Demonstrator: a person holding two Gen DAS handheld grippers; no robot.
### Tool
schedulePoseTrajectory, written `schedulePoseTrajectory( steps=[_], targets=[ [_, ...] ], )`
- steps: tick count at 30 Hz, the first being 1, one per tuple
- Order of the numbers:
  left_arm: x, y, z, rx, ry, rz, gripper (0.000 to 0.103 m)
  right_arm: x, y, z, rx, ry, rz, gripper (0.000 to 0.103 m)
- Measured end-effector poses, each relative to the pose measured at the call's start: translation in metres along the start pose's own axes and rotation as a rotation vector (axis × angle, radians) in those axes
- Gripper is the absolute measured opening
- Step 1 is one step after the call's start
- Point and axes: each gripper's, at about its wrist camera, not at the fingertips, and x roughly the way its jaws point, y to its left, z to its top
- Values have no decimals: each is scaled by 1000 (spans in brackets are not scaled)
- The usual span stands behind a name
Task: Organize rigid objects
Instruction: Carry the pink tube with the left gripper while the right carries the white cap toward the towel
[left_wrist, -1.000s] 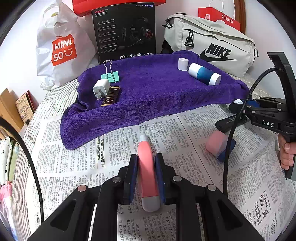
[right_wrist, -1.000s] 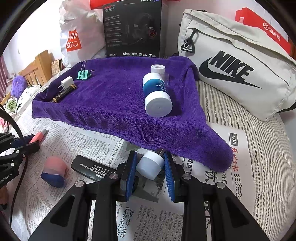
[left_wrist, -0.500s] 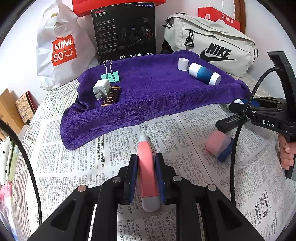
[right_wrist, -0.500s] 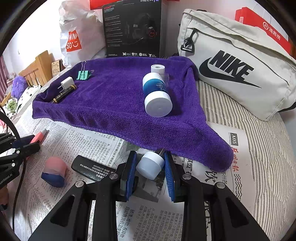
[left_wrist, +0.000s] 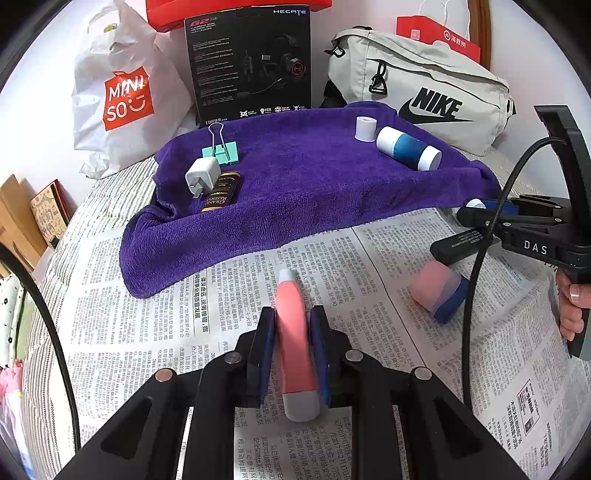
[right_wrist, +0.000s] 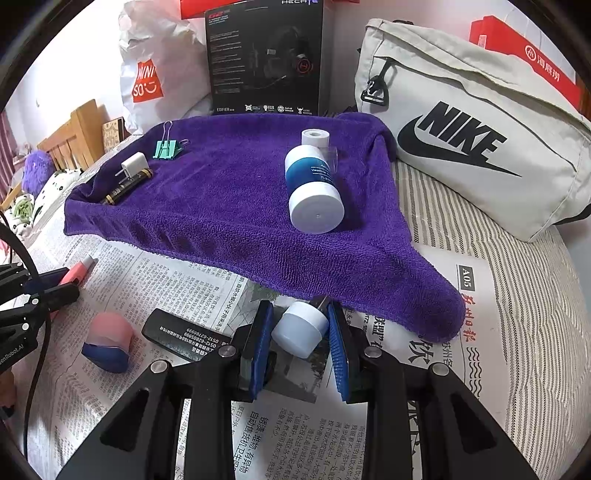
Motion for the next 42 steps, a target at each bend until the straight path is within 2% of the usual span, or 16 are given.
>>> schedulePoseTrajectory(
  steps=[8,13,16,18,20,23,27,30,31,32,34,38,42],
  targets=[
    [-2,4,2,-16,7,-22,19,-5,-7,0,64,24,35,29],
    [-1,8,5,-7,29,-18,18,-20,-10,-2,101,8,28,29],
    [-3,18,9,-49,35,-25,18,-30,-8,0,112,-2,34,29],
    [-9,29,11,-112,17,-68,18,-35,-5,3,112,-4,40,29],
    [-16,38,16,-152,-2,-105,18,-40,0,9,97,-8,57,29],
    [-25,51,29,-175,-17,-91,18,-46,7,22,82,-27,75,29],
    [-29,62,47,-171,-35,-72,18,-45,15,43,67,-50,90,29],
    [-24,65,60,-158,-33,-88,17,-36,21,60,54,-56,105,29],
    [-20,66,63,-151,-25,-86,14,-31,23,65,48,-49,109,29],
    [-20,66,64,-148,-32,-59,12,-29,25,69,49,-54,102,29],
    [-17,67,67,-149,-26,-92,13,-26,28,74,42,-58,128,29],
    [-16,75,63,-166,-11,-89,13,-20,37,80,18,-60,127,29],
    [-15,72,47,-154,43,-84,13,-17,36,79,25,-61,135,29]
  ],
)
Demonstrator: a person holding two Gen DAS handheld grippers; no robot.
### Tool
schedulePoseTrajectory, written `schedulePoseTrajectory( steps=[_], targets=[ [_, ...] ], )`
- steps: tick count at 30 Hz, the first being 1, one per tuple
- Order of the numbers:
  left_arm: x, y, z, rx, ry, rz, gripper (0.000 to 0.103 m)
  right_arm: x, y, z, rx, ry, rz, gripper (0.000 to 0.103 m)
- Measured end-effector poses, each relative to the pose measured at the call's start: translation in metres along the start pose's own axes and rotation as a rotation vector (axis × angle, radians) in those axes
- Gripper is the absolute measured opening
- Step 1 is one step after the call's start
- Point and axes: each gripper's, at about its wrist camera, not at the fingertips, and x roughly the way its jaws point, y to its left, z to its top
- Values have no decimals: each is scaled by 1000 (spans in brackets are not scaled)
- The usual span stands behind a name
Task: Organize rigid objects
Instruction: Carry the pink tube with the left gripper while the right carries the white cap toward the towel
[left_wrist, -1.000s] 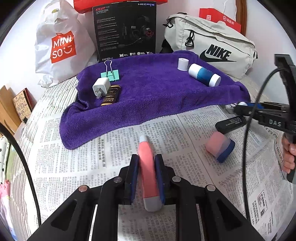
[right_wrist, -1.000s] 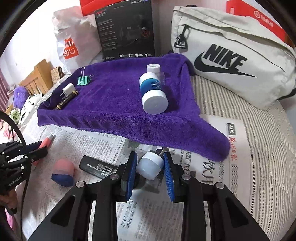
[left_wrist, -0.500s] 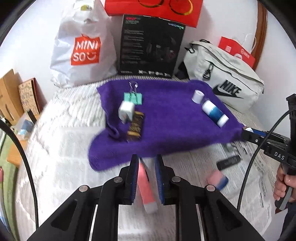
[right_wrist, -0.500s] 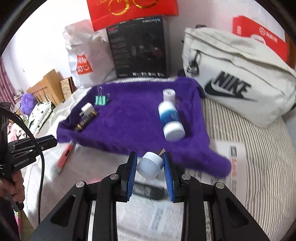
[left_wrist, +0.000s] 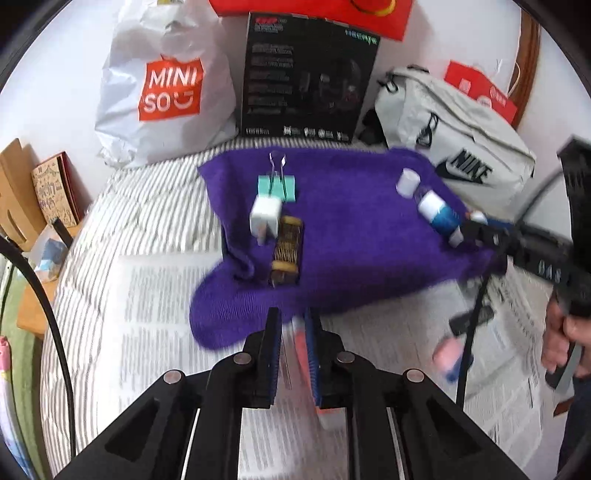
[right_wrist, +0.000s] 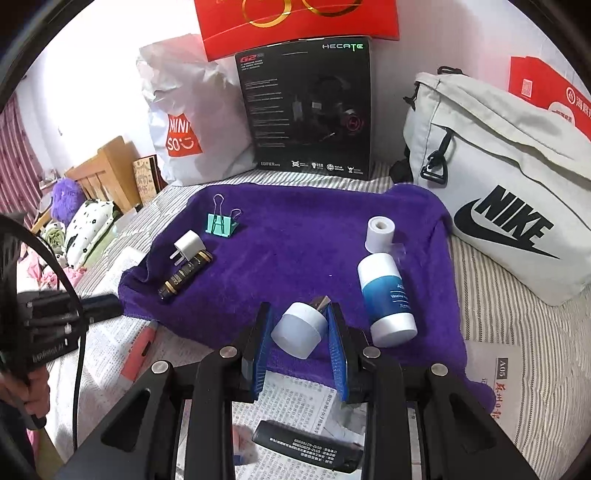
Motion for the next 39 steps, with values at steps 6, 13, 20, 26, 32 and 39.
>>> schedulePoseTrajectory(
  steps=[6,13,20,26,32,39],
  targets=[
    [18,-17,-26,12,80,-6,14,-2,-5,-4,16,6,-1,29],
    [30,-25,-30,25,75,30,20,-4,-10,-11,27,11,-10,29],
    [29,-20,-25,31,82,0,16,3,-9,-15,31,28,1,29],
    [22,-17,-23,26,81,-31,16,2,-6,-7,14,13,7,29],
    [14,-21,-21,40,71,-40,16,1,-7,-3,12,7,8,29],
    [1,-26,-12,68,42,-47,16,5,-9,2,15,5,8,29]
  ],
)
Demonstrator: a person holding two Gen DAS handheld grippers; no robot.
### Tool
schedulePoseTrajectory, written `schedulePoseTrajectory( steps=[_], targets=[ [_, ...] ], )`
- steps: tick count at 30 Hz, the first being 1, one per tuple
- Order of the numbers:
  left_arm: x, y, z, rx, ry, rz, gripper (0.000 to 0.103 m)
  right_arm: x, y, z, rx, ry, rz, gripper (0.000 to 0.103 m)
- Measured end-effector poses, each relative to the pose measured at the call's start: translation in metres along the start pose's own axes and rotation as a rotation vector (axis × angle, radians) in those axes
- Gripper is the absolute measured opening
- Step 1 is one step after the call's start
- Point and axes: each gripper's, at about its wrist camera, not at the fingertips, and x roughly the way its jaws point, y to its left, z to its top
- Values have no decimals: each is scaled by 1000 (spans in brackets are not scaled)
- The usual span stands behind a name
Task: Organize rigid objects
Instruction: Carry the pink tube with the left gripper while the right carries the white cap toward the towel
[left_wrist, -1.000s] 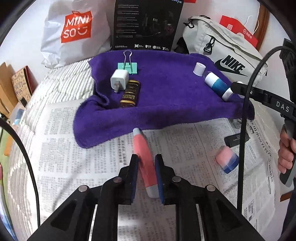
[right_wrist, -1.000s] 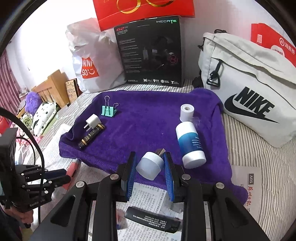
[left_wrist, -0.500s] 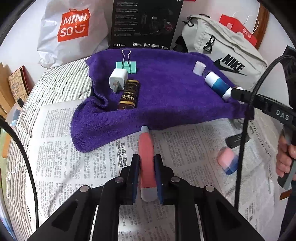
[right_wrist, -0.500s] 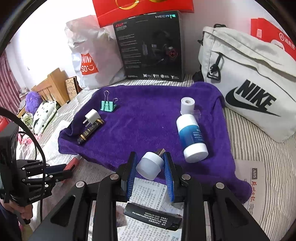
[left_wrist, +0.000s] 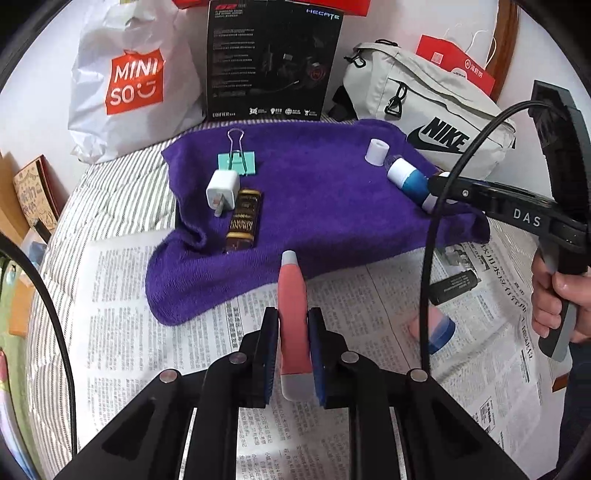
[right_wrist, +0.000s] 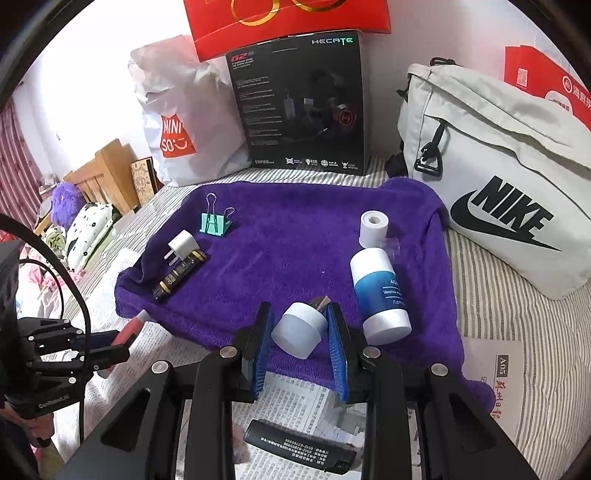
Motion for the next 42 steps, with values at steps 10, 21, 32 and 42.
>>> schedulePoseTrajectory(
  steps=[10,21,32,42],
  targets=[
    [-9,1,18,6,-34,-6,16,6,-3,4,2,2,0,29],
    [-4,11,45,6,-55,-3,16,29,-5,11,-15,35,-3,29],
    [21,18,72,-8,-51,-21,16,66,-10,9,-34,113,-10,29],
    [60,23,96,-35,-25,-74,16,79,-5,9,-133,121,-60,29]
  ],
)
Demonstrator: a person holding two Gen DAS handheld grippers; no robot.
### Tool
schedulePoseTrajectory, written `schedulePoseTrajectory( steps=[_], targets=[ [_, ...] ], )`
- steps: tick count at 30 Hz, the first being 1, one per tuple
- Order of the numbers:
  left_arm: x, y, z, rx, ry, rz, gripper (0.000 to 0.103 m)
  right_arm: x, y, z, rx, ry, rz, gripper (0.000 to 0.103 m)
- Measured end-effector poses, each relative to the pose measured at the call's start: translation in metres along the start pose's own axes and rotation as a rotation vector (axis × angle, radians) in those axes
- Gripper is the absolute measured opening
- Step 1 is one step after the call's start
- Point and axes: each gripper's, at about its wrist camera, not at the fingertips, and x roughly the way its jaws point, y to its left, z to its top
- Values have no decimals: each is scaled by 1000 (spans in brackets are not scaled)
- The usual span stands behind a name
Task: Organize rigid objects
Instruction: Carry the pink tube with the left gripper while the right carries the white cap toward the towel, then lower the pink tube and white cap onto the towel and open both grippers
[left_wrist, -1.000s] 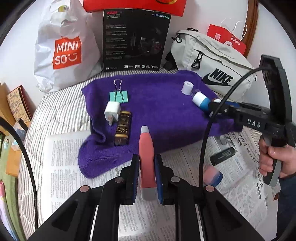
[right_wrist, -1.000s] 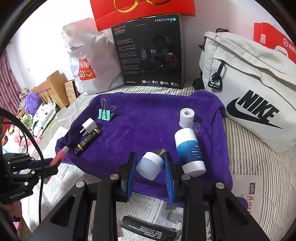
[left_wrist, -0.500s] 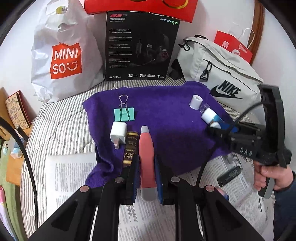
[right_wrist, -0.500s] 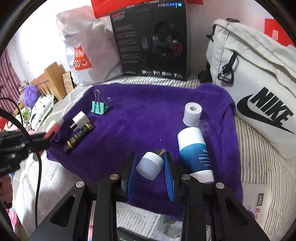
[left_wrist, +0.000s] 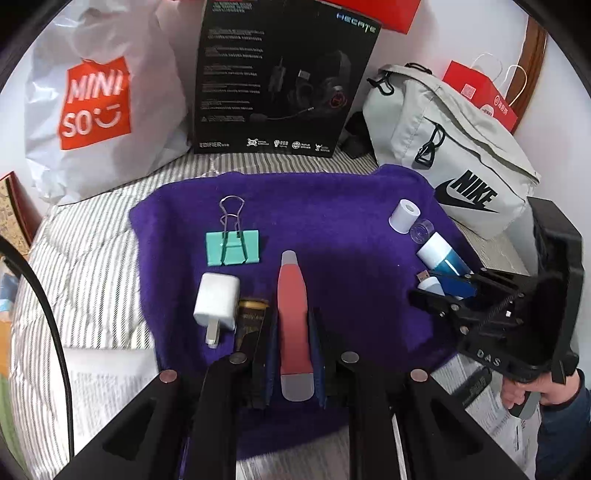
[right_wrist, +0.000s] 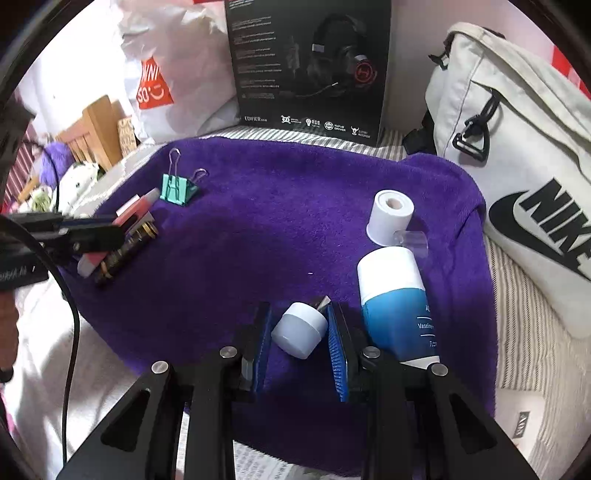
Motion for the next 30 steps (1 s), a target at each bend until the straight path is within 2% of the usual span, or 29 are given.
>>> schedulePoseTrajectory(
  steps=[11,20,23,25,30],
  targets=[
    [42,-7,21,39,48,31,16,2,2,0,-46,-5,-6,29],
    [45,-11,19,52,43,42,17,0,1,-3,-53,-17,10,30],
    [43,-11,17,62,44,44,17,0,-4,-3,-36,-5,22,37],
    [42,-10,15,57,42,31,19,-1,-7,-4,-31,0,15,50],
    [38,-8,11,37,44,18,21,-11,-14,-5,-19,4,0,51]
  ],
)
